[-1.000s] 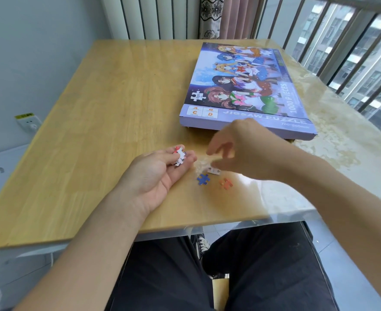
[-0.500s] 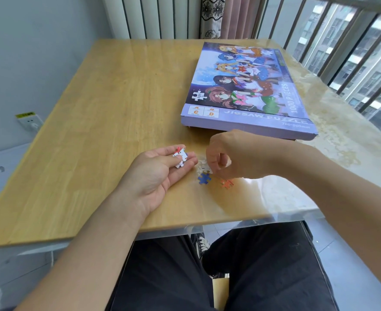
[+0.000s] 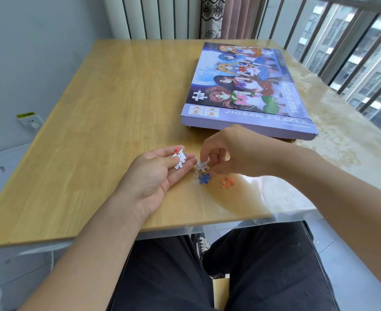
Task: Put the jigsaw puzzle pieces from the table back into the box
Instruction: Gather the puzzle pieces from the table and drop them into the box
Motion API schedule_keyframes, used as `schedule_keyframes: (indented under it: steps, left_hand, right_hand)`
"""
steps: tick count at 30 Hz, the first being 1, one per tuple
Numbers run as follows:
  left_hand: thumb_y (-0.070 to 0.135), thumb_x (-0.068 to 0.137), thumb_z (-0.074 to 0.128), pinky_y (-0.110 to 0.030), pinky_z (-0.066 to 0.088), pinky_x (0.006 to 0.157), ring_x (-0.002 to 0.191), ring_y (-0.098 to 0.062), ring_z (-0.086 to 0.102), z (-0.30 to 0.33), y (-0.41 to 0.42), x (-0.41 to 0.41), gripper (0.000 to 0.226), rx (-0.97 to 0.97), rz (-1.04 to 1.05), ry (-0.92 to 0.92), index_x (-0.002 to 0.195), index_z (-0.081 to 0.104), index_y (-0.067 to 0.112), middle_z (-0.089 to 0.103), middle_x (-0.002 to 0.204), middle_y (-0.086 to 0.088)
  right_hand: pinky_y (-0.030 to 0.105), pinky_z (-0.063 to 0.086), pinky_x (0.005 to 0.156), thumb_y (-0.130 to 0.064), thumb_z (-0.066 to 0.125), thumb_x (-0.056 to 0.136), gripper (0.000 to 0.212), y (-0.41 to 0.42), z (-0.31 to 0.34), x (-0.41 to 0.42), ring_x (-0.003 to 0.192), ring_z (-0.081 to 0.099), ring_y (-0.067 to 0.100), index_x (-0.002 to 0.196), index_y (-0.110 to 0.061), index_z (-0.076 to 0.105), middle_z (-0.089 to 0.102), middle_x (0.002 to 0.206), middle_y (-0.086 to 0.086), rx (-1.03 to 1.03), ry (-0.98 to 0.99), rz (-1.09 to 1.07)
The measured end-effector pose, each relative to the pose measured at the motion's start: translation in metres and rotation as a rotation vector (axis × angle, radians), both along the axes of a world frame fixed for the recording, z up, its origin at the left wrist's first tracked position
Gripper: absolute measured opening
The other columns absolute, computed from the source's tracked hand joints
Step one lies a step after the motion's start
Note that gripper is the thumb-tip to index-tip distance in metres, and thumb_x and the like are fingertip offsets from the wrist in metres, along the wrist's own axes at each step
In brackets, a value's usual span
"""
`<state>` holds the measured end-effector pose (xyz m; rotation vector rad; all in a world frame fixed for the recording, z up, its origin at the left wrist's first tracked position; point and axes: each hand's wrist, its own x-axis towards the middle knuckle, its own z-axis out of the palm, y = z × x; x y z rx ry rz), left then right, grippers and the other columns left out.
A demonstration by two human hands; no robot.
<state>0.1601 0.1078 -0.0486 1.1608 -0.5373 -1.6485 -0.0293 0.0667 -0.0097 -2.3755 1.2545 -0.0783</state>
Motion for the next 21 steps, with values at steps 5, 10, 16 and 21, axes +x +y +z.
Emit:
schedule_keyframes:
  steps: [5,10,16,21]
  left_hand:
    - [-0.011,0.098,0.047,-0.026,0.061,0.080,0.096,-0.028,0.074,0.000,0.002,0.001,0.023,-0.005,0.017,-0.003,0.117,0.060,-0.007,0.073,0.101,-0.026]
    - [-0.011,0.098,0.047,-0.026,0.061,0.078,0.095,-0.027,0.075,0.002,0.002,0.001,0.024,0.001,0.021,-0.007,0.117,0.061,-0.007,0.074,0.101,-0.025]
    - [0.013,0.102,0.054,-0.033,0.062,0.081,0.103,-0.035,0.071,0.005,0.002,-0.003,0.028,0.006,0.014,0.040,0.115,0.060,-0.010,0.071,0.107,-0.028]
    - [-0.006,0.095,0.057,-0.028,0.062,0.077,0.099,-0.033,0.073,0.003,0.002,-0.001,0.022,0.007,0.007,0.041,0.116,0.059,-0.013,0.071,0.103,-0.028]
  right_hand:
    - [0.038,0.057,0.072,-0.018,0.083,0.078,0.020,-0.004,-0.004,0.006,0.076,0.067,0.015,0.096,-0.022,0.075,0.071,0.085,-0.005,0.007,-0.005,-0.036]
    - [0.032,0.056,0.074,-0.018,0.084,0.079,0.018,-0.007,0.001,0.012,0.077,0.066,0.012,0.093,-0.019,0.072,0.072,0.087,-0.004,0.051,0.064,-0.022]
    - [0.033,0.059,0.066,0.003,0.079,0.081,0.014,-0.003,0.006,0.006,0.064,0.068,0.021,0.089,0.000,0.068,0.074,0.074,0.011,0.325,-0.529,-0.190]
    - [0.033,0.062,0.069,-0.008,0.085,0.077,0.020,-0.001,0.016,0.008,0.066,0.073,0.019,0.094,-0.011,0.074,0.076,0.078,0.001,0.029,-0.390,-0.199]
